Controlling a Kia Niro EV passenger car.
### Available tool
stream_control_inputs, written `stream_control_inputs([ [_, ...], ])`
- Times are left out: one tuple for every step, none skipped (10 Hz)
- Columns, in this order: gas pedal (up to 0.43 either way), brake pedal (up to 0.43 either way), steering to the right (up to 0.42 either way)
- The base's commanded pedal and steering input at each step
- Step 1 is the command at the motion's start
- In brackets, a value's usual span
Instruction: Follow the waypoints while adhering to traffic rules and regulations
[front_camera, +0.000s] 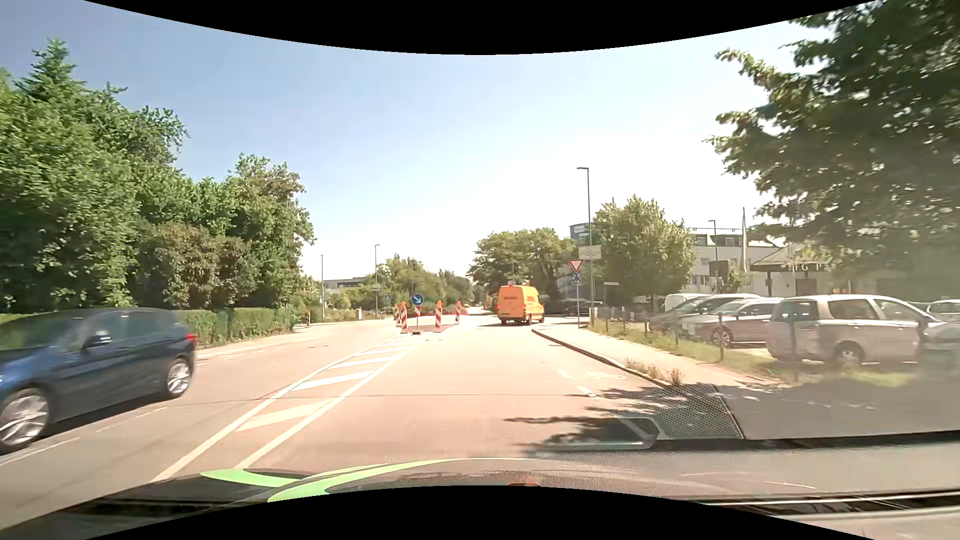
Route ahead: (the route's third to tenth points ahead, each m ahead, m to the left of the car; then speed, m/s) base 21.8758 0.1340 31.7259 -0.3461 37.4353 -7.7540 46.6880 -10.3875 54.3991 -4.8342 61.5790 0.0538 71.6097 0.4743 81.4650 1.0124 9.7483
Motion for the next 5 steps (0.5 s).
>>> stream_control_inputs([
  [0.0, 0.098, -0.007],
  [0.0, 0.104, -0.007],
  [0.0, 0.104, -0.007],
  [0.0, 0.104, -0.008],
  [0.0, 0.104, -0.008],
])
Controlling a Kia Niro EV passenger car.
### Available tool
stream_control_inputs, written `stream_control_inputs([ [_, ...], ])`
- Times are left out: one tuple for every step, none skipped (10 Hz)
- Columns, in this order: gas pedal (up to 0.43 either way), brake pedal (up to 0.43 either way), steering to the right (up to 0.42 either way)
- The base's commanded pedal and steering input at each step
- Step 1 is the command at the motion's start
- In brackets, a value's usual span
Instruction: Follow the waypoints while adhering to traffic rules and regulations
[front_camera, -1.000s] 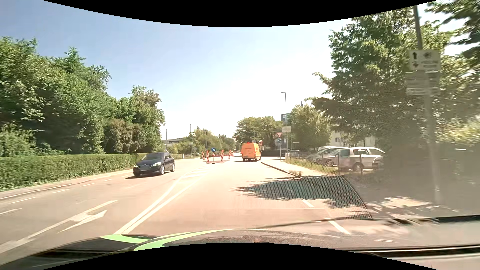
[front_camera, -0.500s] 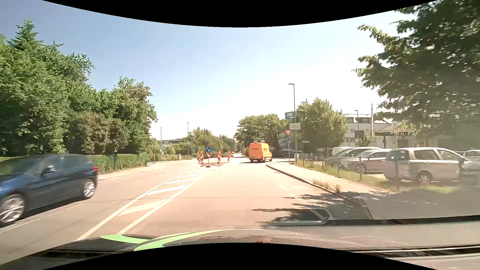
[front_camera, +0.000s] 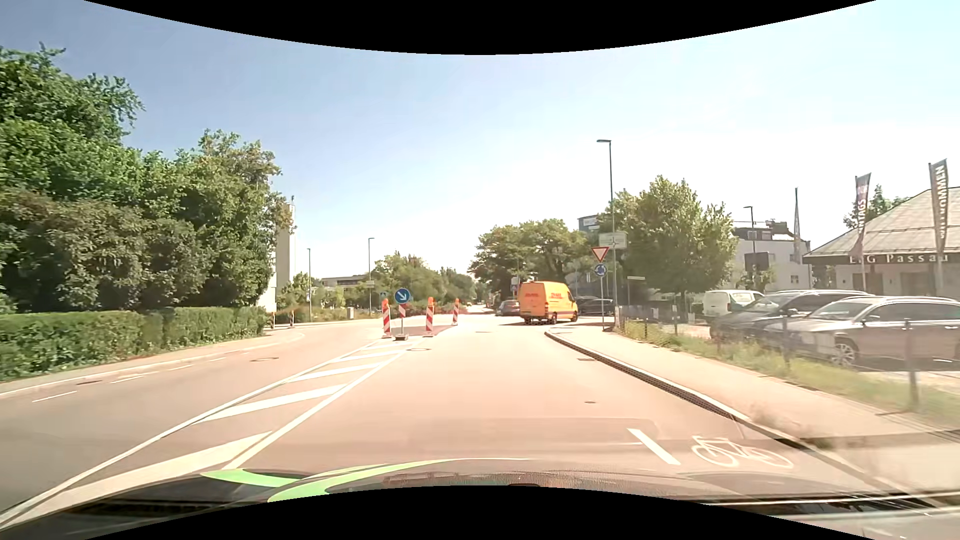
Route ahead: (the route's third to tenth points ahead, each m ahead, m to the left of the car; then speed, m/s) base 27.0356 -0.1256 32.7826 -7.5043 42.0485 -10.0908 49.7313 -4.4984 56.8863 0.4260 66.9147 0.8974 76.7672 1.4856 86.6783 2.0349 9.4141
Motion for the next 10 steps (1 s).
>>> stream_control_inputs([
  [0.0, 0.11, -0.007],
  [0.0, 0.122, -0.006],
  [0.0, 0.128, -0.004],
  [0.0, 0.14, -0.003],
  [0.0, 0.146, -0.003],
  [0.0, 0.152, -0.002],
  [0.0, 0.159, -0.002],
  [0.0, 0.171, -0.001],
  [0.0, 0.177, 0.0],
  [0.0, 0.177, 0.0],
])
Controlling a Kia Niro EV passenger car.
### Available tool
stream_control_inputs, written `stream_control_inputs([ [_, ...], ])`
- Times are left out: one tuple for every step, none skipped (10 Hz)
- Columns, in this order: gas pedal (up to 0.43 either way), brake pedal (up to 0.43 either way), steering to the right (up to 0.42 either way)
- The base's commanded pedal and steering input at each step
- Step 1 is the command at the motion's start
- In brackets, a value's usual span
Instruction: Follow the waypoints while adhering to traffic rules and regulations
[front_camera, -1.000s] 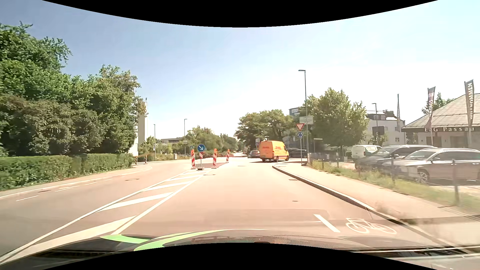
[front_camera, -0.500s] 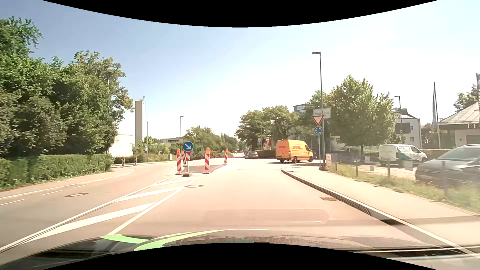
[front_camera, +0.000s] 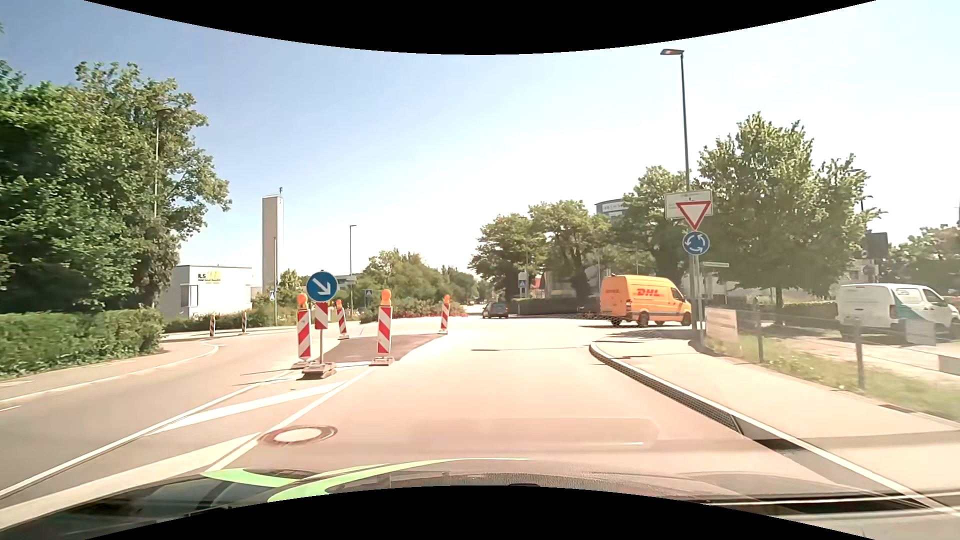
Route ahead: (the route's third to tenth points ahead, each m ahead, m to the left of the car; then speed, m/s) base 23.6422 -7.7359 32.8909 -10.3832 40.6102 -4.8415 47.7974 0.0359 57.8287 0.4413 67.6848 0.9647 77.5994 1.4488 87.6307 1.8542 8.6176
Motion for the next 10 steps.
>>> stream_control_inputs([
  [0.0, 0.177, 0.002],
  [0.0, 0.177, 0.005],
  [0.0, 0.177, 0.008],
  [0.0, 0.159, 0.011],
  [0.0, 0.146, 0.014],
  [0.0, 0.134, 0.023],
  [0.0, 0.122, 0.032],
  [0.0, 0.116, 0.039],
  [0.0, 0.098, 0.044],
  [0.0, 0.0, 0.052],
])
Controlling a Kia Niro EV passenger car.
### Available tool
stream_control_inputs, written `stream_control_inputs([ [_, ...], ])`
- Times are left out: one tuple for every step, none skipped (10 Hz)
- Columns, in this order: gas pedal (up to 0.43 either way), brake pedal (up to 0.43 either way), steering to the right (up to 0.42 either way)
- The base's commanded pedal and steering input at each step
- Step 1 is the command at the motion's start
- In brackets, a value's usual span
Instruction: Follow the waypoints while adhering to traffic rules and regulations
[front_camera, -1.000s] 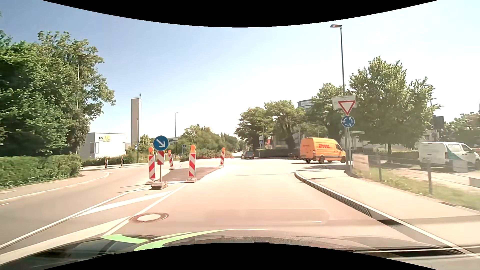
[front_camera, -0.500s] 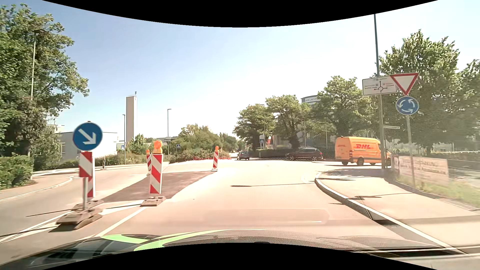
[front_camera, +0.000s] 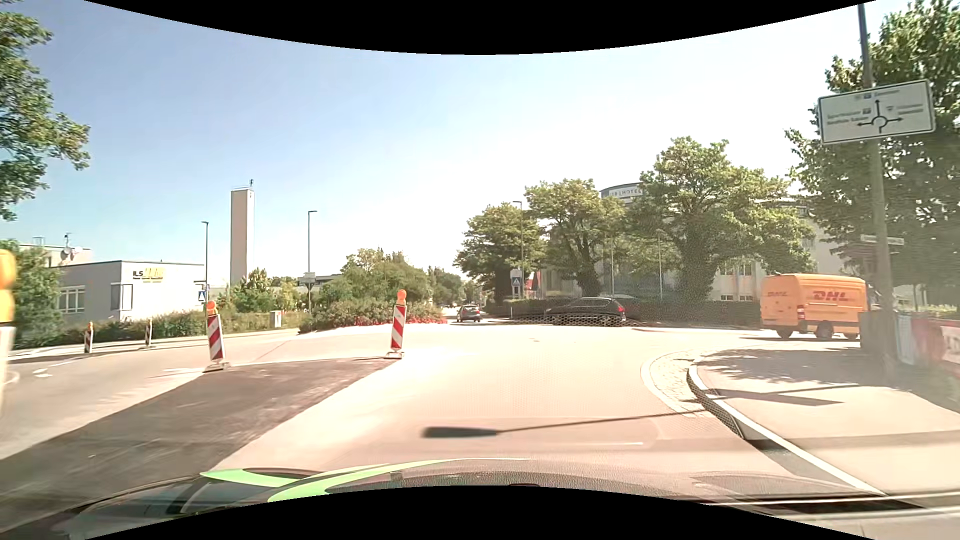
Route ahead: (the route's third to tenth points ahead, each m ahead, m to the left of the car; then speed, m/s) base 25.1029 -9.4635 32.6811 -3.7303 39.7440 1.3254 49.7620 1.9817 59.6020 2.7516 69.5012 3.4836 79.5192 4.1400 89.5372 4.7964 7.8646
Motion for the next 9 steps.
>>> stream_control_inputs([
  [0.0, 0.0, 0.059],
  [0.0, 0.0, 0.069],
  [0.0, 0.0, 0.081],
  [0.0, 0.0, 0.092],
  [0.028, 0.0, 0.098],
  [0.059, 0.0, 0.1],
  [0.059, 0.0, 0.1],
  [0.059, 0.0, 0.1],
  [0.059, 0.0, 0.1],
])
